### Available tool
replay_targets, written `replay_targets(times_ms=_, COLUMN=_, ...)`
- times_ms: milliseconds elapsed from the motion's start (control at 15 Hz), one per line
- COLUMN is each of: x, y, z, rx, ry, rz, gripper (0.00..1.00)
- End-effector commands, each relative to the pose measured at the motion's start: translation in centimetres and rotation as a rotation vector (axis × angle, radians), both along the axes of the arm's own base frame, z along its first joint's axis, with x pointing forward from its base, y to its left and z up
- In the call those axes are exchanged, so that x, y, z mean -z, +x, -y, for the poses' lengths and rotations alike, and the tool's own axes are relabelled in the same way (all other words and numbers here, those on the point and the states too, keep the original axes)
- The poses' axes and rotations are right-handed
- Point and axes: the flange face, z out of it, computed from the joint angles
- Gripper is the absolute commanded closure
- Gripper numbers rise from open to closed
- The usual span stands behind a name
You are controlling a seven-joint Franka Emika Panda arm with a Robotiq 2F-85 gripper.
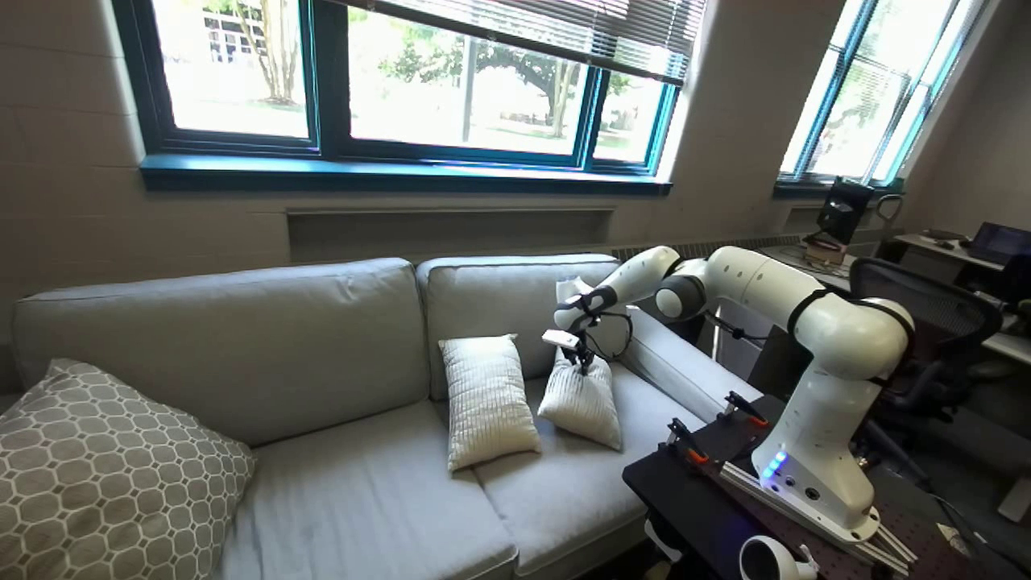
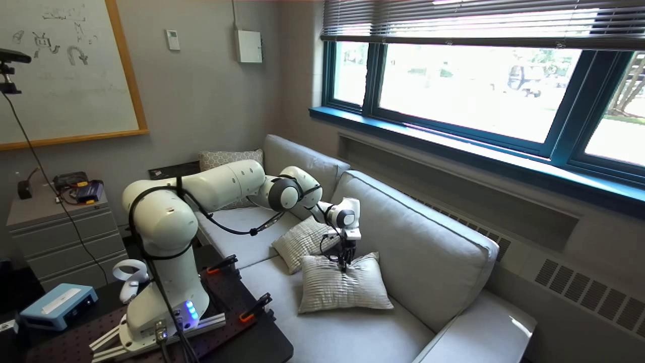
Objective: Arrange the pillows neatly to the right
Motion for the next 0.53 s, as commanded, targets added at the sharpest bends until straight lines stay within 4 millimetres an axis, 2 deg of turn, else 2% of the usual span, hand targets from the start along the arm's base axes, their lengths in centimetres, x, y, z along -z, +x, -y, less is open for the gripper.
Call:
replay_targets(times_ms=0, x=-0.2, y=0.0, z=1.1, rx=0.050, ry=-0.022, rz=-0.003, gripper=0.89)
replay_targets(times_ms=133, x=-0.8, y=0.4, z=1.5, rx=0.083, ry=-0.005, rz=0.017, gripper=0.99)
replay_targets(times_ms=467, x=-3.9, y=2.9, z=2.4, rx=0.288, ry=0.068, rz=0.137, gripper=1.00)
